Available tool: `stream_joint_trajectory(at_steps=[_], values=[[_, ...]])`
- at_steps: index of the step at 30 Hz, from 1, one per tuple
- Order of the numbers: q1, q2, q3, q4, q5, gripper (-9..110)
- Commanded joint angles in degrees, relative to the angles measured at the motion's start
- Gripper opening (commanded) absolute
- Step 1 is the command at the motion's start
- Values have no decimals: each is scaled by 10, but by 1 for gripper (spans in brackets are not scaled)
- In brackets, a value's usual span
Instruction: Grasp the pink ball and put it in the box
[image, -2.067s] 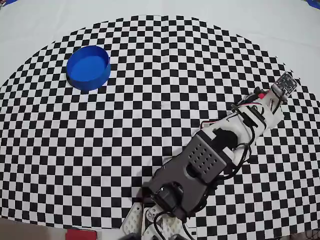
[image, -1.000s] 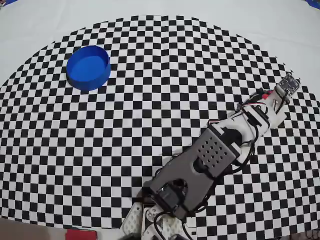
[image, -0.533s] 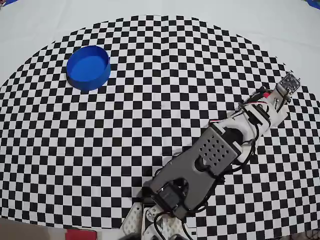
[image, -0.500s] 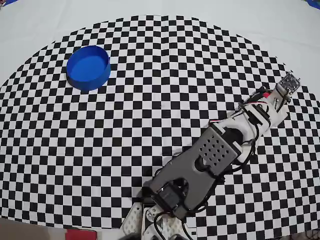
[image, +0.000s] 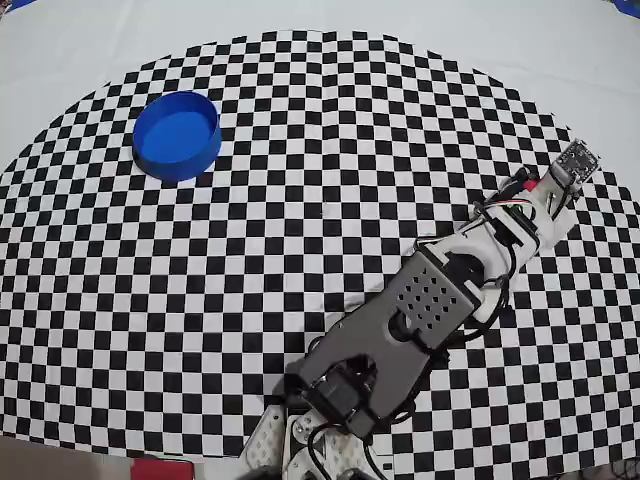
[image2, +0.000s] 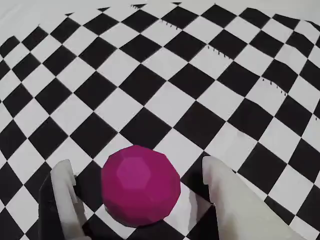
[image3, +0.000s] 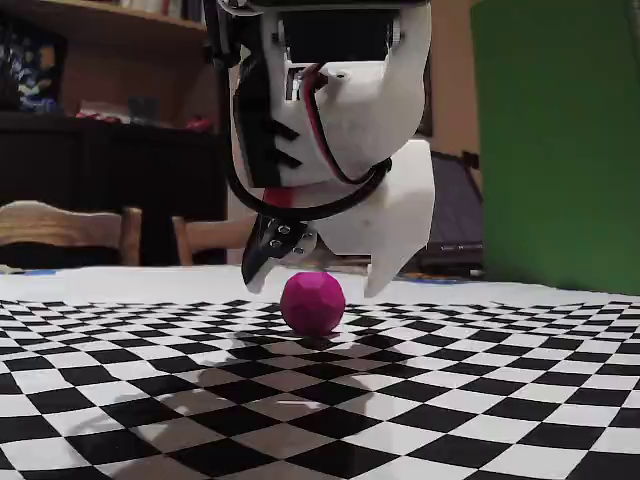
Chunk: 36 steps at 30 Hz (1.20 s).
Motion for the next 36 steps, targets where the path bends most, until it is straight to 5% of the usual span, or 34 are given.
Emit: stream_joint_trajectory(at_steps=[1,36], values=[[-3,2,-24,4,4,30],[-4,-7,-25,6,4,29]])
